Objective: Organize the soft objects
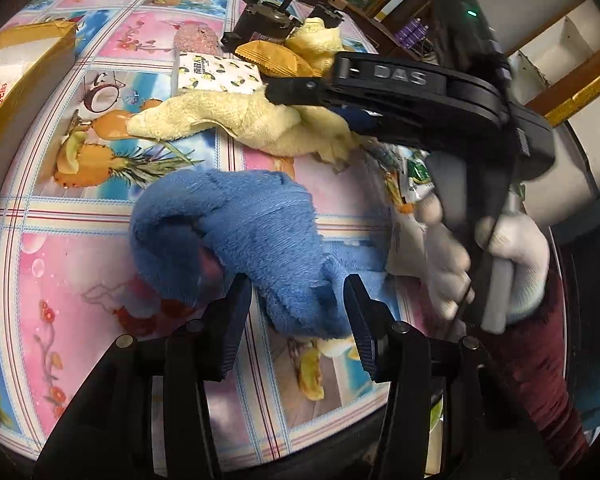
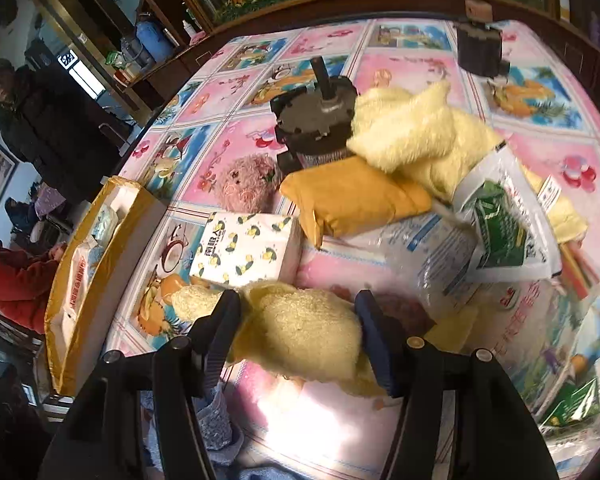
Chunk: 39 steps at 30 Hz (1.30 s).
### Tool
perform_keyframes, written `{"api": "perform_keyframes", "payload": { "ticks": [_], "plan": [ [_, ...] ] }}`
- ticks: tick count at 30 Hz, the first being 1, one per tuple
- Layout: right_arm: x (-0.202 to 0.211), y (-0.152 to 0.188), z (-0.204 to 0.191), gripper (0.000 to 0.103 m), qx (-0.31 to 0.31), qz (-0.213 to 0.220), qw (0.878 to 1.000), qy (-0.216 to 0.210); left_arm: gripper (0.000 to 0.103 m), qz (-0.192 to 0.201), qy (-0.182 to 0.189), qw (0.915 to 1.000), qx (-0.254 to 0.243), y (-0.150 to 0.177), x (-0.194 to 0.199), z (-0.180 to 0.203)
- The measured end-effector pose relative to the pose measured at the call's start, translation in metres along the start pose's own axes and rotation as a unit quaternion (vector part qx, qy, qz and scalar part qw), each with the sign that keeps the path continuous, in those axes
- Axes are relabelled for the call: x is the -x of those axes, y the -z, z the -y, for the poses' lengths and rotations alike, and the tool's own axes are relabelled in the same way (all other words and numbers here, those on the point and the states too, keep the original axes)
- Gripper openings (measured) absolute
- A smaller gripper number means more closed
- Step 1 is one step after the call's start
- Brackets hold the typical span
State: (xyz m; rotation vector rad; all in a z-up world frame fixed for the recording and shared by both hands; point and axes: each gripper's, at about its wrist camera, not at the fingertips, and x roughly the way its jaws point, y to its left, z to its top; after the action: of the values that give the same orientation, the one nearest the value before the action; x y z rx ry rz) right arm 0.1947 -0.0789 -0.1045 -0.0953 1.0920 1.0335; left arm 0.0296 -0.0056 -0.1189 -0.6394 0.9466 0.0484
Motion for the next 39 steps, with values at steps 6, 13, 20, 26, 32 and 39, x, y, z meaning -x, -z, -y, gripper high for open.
{"api": "perform_keyframes", "payload": {
  "ticks": [6, 13, 20, 26, 32, 39],
  "plan": [
    [0.014, 0.034, -0.003, 0.06, -0.013, -0.043, 0.998, -0.052, 0.046, 0.026, -0.054, 0.997, -0.049, -0.019, 0.003, -0.007],
    [0.025, 0.04, -0.02, 0.06, 0.038, -0.01, 0.999, 0.011, 0.044, 0.063, -0.111, 0.9903, -0.054, -0.028, 0.037, -0.04],
    [0.0, 0.031, -0.046, 0.06, 0.106, -0.007, 0.991, 0.087, 0.053, 0.049, -0.146, 0.9845, -0.084, -0.029, 0.009, -0.029],
    [-0.009, 0.028, -0.043, 0.06, 0.105, 0.005, 0.99, 0.091, 0.053, 0.065, -0.183, 0.971, -0.14, -0.026, -0.016, -0.014],
    [-0.007, 0.034, -0.047, 0.049, 0.083, 0.022, 0.994, 0.07, 0.032, 0.075, -0.129, 0.9836, -0.102, -0.026, 0.004, -0.024],
    [0.033, 0.048, -0.059, 0.049, 0.054, 0.069, 0.996, 0.019, 0.032, 0.12, -0.076, 0.9876, -0.066, -0.015, 0.06, -0.033]
  ]
}}
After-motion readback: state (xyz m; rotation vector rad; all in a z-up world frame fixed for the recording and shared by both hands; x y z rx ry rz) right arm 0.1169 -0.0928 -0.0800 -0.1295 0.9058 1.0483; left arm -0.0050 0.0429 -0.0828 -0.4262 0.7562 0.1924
